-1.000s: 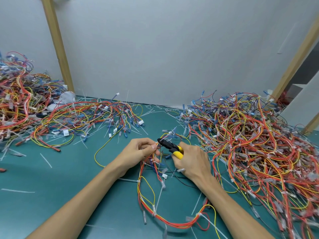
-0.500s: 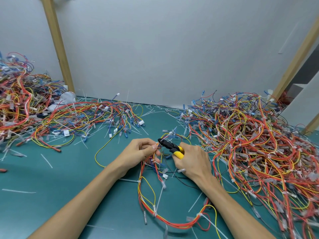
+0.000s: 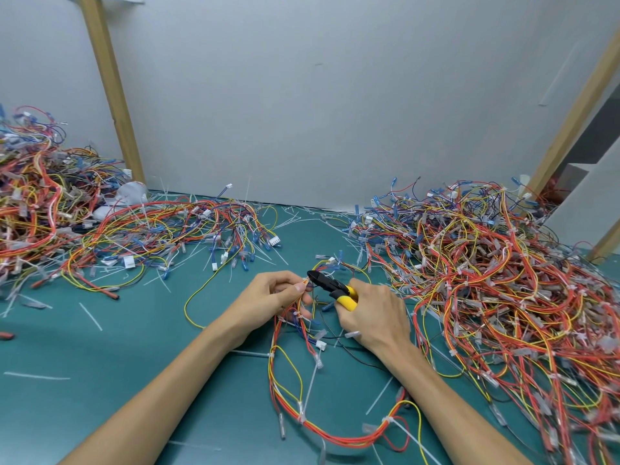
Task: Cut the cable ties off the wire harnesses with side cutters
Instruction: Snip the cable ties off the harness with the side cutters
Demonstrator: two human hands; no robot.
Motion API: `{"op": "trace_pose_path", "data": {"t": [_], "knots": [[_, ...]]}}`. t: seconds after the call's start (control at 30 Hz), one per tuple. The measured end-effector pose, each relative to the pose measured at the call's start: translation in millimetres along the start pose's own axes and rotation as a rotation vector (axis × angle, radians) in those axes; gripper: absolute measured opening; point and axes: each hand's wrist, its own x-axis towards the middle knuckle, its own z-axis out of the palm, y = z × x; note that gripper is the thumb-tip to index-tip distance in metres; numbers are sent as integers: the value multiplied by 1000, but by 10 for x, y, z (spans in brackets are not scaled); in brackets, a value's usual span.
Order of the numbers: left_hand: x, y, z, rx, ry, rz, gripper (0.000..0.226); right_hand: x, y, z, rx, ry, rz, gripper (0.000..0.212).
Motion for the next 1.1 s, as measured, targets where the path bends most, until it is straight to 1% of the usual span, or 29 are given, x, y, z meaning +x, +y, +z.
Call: {"op": "trace_pose_path", "data": {"t": [0.13, 0.27, 0.33, 0.4, 0.43, 0.47, 0.53, 0.6, 0.67, 0.8, 0.87, 1.07, 1.1], "knots": [[24, -29, -10, -15, 34, 5, 18, -4, 29, -7, 172, 46, 102, 33], [55, -63, -3, -7, 75, 9, 22, -8, 56, -31, 357, 96, 130, 27], [95, -47, 5, -59, 52, -23, 28, -1, 46, -41, 405, 107, 149, 25], [135, -24, -9, -180, -1, -89, 30, 2, 41, -39, 421, 114, 166, 26], [143, -30, -38, -243, -32, -103, 34, 1, 45, -31, 422, 118, 171, 29], [154, -40, -74, -289, -59, -109, 44, -2, 51, -21, 422, 122, 179, 32], [153, -50, -125, -311, -91, -117, 60, -4, 60, -5, 427, 137, 199, 36], [160, -69, -129, -294, -88, -114, 68, 5, 67, -6, 446, 167, 215, 39], [137, -70, -109, -260, -83, -69, 72, 19, 76, -9, 493, 199, 236, 40], [45, -57, -118, -71, -83, 60, 70, 24, 84, -15, 571, 238, 250, 41], [8, -46, -98, -27, -82, 109, 68, 21, 77, -19, 589, 243, 241, 36], [-4, -16, -21, 126, 13, 152, 66, 25, 84, -33, 682, 264, 238, 26], [-6, -11, -17, 146, 31, 143, 63, 28, 93, -29, 693, 256, 241, 30]]}}
